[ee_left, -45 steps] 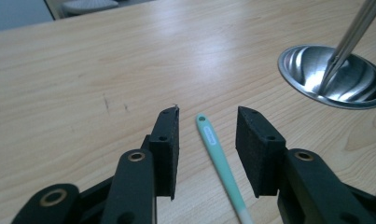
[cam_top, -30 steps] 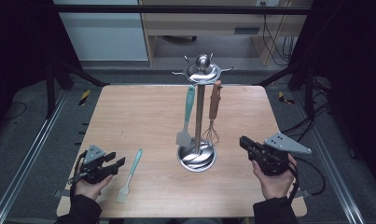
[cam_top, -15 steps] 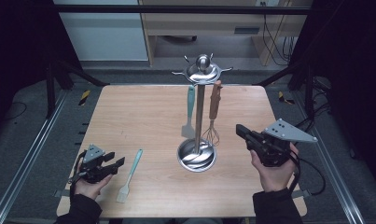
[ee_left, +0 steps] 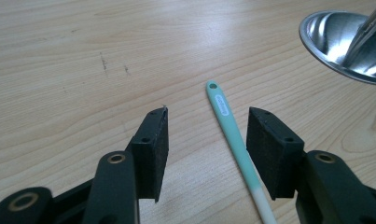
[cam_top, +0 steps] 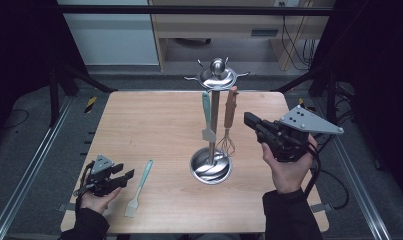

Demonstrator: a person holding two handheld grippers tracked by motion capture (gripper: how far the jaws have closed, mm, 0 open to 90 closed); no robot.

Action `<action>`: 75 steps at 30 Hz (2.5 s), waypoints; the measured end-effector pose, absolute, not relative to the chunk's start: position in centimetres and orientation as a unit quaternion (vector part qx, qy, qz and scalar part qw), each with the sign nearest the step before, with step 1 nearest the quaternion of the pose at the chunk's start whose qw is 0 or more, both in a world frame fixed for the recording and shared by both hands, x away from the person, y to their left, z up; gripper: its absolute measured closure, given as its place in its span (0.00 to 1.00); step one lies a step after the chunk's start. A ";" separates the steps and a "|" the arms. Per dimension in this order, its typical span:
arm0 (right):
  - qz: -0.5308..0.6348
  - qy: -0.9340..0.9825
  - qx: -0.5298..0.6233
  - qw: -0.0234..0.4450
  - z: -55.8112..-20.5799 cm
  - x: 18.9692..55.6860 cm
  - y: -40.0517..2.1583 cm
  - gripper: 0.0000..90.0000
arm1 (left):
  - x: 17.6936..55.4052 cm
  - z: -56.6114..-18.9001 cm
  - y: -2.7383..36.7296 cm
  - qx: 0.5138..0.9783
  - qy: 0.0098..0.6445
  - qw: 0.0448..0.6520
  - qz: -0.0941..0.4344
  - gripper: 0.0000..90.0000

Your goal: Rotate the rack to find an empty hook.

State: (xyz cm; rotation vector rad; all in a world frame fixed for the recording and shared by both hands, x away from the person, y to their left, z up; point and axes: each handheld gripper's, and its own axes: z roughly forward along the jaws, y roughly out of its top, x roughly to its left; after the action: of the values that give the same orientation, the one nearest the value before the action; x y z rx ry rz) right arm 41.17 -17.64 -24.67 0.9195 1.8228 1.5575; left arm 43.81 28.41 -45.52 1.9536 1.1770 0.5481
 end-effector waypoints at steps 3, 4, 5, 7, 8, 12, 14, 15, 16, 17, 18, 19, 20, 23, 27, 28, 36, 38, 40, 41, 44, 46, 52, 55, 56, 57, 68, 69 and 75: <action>0.587 0.677 0.338 0.288 -23.9 41.3 -17.4 1.00 | 43.8 -45.6 28.4 0.768 0.463 0.388 0.214 0.54; 0.588 0.675 0.337 0.290 -23.6 41.4 -17.3 1.00 | 43.8 -45.6 28.4 0.768 0.463 0.388 0.214 0.54; 0.589 0.674 0.337 0.291 -23.4 41.5 -17.2 1.00 | 43.8 -45.6 28.4 0.768 0.463 0.388 0.213 0.54; 0.590 0.673 0.336 0.293 -23.0 41.6 -17.0 1.00 | 43.9 -45.6 28.4 0.769 0.462 0.387 0.212 0.54; 0.590 0.673 0.335 0.295 -22.7 41.6 -16.9 1.00 | 43.9 -45.6 28.4 0.770 0.462 0.385 0.213 0.54; 0.597 0.667 0.330 0.300 -21.7 41.7 -16.6 1.00 | 43.9 -45.6 28.4 0.770 0.462 0.385 0.212 0.54; 0.598 0.665 0.330 0.303 -21.3 41.7 -16.5 1.00 | 43.9 -45.6 28.4 0.770 0.462 0.385 0.212 0.54; 0.598 0.665 0.329 0.304 -21.1 41.7 -16.4 1.00 | 43.9 -45.6 28.4 0.771 0.462 0.385 0.211 0.54; 0.597 0.664 0.328 0.307 -20.9 41.8 -16.3 1.00 | 43.9 -45.6 28.4 0.771 0.462 0.384 0.211 0.54; 0.597 0.664 0.328 0.308 -20.8 41.8 -16.2 1.00 | 43.9 -45.6 28.4 0.771 0.462 0.384 0.210 0.54; 0.597 0.663 0.329 0.309 -20.7 41.9 -16.1 1.00 | 43.9 -45.6 28.4 0.771 0.462 0.384 0.210 0.54; 0.597 0.663 0.328 0.310 -20.5 41.9 -16.1 1.00 | 43.9 -45.6 28.4 0.771 0.462 0.384 0.210 0.54; 0.597 0.663 0.328 0.310 -20.4 42.0 -16.0 1.00 | 43.9 -45.6 28.4 0.771 0.462 0.384 0.209 0.54; 0.595 0.664 0.329 0.310 -20.3 42.0 -15.9 1.00 | 43.9 -45.6 28.4 0.771 0.463 0.385 0.209 0.54; 0.591 0.668 0.326 0.313 -20.4 41.9 -15.8 1.00 | 43.9 -45.7 28.3 0.771 0.463 0.384 0.210 0.54; 0.591 0.669 0.325 0.312 -20.4 41.9 -15.8 1.00 | 43.9 -45.6 28.3 0.772 0.462 0.384 0.210 0.54; 0.594 0.676 0.309 0.308 -20.5 41.3 -14.9 1.00 | 43.9 -45.6 28.4 0.769 0.464 0.385 0.212 0.54; 0.593 0.679 0.305 0.307 -20.4 41.2 -14.7 1.00 | 43.9 -45.6 28.4 0.768 0.464 0.386 0.212 0.54; 0.595 0.680 0.302 0.304 -20.4 41.2 -14.4 1.00 | 43.9 -45.6 28.4 0.769 0.464 0.386 0.212 0.54; 0.595 0.681 0.300 0.303 -20.4 41.2 -14.2 1.00 | 43.9 -45.6 28.4 0.769 0.464 0.385 0.212 0.54; 0.598 0.682 0.295 0.301 -20.5 41.1 -13.7 1.00 | 43.9 -45.6 28.4 0.769 0.464 0.386 0.212 0.54; 0.599 0.683 0.293 0.297 -20.5 41.2 -13.4 1.00 | 43.9 -45.6 28.4 0.769 0.464 0.386 0.212 0.54; 0.597 0.686 0.293 0.294 -20.4 41.3 -12.4 1.00 | 43.9 -45.6 28.4 0.769 0.463 0.386 0.212 0.54; 0.595 0.688 0.291 0.296 -20.4 41.3 -12.3 1.00 | 43.8 -45.6 28.4 0.768 0.463 0.388 0.213 0.54; 0.594 0.689 0.292 0.295 -20.4 41.3 -12.4 1.00 | 43.8 -45.5 28.4 0.769 0.463 0.387 0.213 0.54; 0.594 0.688 0.294 0.295 -20.5 41.2 -12.5 1.00 | 43.8 -45.5 28.4 0.768 0.462 0.388 0.214 0.55; 0.593 0.669 0.322 0.311 -21.3 41.2 -16.0 1.00 | 43.9 -45.9 28.1 0.780 0.443 0.380 0.227 0.59; 0.592 0.667 0.325 0.314 -21.4 41.3 -16.2 1.00 | 43.9 -45.9 28.1 0.781 0.443 0.377 0.225 0.59; 0.588 0.653 0.349 0.325 -21.1 42.4 -16.9 1.00 | 43.9 -46.0 28.3 0.780 0.442 0.382 0.223 0.60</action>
State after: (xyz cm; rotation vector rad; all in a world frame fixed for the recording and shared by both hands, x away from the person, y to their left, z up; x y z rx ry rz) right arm 42.35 -16.93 -21.14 0.9138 1.7130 1.5417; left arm 43.93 28.26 -46.00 1.9914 1.1279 0.5690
